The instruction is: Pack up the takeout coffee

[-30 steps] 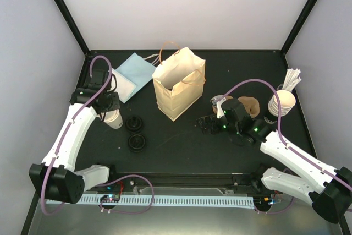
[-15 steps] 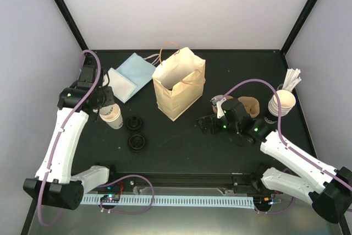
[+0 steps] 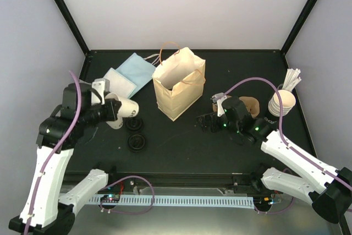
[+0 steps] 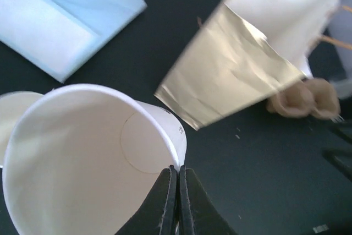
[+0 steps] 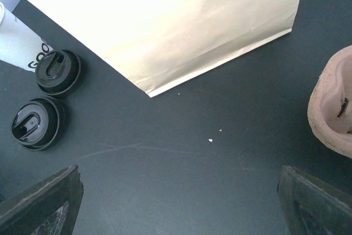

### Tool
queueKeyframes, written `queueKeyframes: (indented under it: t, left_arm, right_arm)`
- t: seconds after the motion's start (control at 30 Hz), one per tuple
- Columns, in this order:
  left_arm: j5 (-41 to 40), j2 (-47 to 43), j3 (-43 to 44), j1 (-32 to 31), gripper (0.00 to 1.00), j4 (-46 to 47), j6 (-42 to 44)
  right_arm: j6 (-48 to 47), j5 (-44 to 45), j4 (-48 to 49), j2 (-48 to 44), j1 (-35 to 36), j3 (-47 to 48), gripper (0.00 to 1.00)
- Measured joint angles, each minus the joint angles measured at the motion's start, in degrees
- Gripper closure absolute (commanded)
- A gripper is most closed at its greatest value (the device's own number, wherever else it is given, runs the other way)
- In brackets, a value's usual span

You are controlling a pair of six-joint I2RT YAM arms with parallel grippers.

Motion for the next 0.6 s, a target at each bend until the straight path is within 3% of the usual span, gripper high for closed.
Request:
queueKeyframes:
  t: [0.13, 0.27, 0.4, 0.6]
  left_arm:
    - [3.6, -4.0, -4.8, -5.9, 0.99, 1.3, -1.8]
    - [5.2, -5.9, -12.4, -16.4, 0.98, 5.7, -4.8]
    - [2.8, -4.5, -16.4, -31.5, 0.98, 8.8, -6.4]
    - [-6.0, 1.0, -16.7, -46.4, 0.98, 11.9, -6.8]
  right_arm:
    - [0.2, 0.3, 0.0, 0.0, 0.0, 0.0, 0.01]
    - [0.9, 0.8, 0.0, 0.3, 0.0, 0.0, 0.01]
    - [2.1, 2.7, -0.4, 0.4, 0.0, 0.0, 0.01]
    - [4.2, 6.4, -1.7, -0.3, 0.0, -0.1, 0.00]
